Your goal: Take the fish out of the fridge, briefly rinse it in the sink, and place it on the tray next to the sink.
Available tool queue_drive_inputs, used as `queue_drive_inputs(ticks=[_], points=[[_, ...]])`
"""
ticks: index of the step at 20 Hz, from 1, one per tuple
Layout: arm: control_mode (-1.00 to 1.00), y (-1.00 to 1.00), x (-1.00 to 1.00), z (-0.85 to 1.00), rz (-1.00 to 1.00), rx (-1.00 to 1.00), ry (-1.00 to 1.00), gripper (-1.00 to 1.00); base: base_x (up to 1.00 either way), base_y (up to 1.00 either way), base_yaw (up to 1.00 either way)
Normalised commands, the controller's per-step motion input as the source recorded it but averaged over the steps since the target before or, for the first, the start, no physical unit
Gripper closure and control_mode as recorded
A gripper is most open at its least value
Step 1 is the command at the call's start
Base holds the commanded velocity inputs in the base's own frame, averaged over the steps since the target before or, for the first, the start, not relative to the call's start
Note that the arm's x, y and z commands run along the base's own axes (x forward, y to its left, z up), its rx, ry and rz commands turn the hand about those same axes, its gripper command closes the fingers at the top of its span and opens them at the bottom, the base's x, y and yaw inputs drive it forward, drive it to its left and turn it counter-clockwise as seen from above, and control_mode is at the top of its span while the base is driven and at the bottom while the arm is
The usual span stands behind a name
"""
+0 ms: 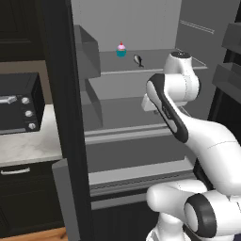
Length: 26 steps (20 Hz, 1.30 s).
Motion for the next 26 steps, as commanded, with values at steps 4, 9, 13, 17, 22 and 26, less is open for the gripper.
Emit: queue_drive_inputs(ticks=[4, 9, 13, 17, 22, 26], points=[[-1.00, 0.00, -0.03, -0.03, 0.00, 0.01, -0.02, -1.00, 0.00, 0.00, 0.00], [-1.00, 0.00, -0.19, 0.05, 0.00, 0.00, -0.28, -1.00, 0.00, 0.00, 0.00], [-1.00, 0.00, -0.20, 0.19, 0.00, 0.00, -0.30, -1.00, 0.00, 0.00, 0.00], [-1.00, 0.00, -0.18, 0.37, 0.00, 0.00, -0.41, -1.00, 0.00, 0.00, 0.00], [-1.00, 0.00, -0.12, 0.61, 0.00, 0.00, -0.44, -1.00, 0.00, 0.00, 0.00], [-1.00, 0.00, 0.19, 0.87, -0.04, -0.02, -0.46, -1.00, 0.00, 0.00, 0.00]])
